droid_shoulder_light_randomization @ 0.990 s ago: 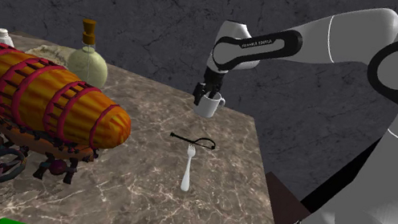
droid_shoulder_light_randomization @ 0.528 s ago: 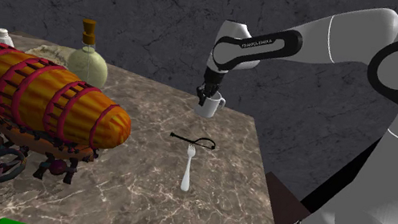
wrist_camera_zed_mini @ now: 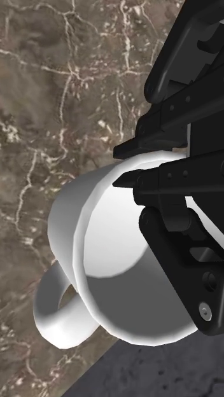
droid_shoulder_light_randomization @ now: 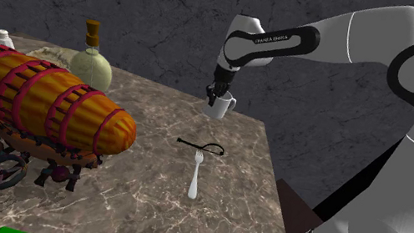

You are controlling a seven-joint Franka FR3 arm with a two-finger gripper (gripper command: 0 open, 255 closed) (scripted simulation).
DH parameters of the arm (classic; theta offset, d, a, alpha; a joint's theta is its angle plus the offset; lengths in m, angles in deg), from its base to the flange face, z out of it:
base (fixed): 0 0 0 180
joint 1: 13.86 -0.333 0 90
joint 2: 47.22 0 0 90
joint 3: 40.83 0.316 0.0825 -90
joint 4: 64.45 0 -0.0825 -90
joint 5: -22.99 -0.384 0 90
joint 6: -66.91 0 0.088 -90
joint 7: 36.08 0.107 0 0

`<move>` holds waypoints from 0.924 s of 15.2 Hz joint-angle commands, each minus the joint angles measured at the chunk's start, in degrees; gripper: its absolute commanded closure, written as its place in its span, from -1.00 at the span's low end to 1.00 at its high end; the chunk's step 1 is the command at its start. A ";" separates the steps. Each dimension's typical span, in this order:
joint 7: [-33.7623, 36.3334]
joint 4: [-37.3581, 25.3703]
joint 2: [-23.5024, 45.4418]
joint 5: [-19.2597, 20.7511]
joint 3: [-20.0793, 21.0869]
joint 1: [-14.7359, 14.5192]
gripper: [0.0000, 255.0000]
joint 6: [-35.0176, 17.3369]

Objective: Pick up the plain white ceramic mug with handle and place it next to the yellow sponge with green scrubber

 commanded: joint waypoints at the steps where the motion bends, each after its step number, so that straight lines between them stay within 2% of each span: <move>1: 0.01 -0.54 -0.79 -0.01 0.01 -0.01 1.00 1.32; 14: -0.07 -6.49 -4.02 -0.10 0.03 0.00 1.00 10.50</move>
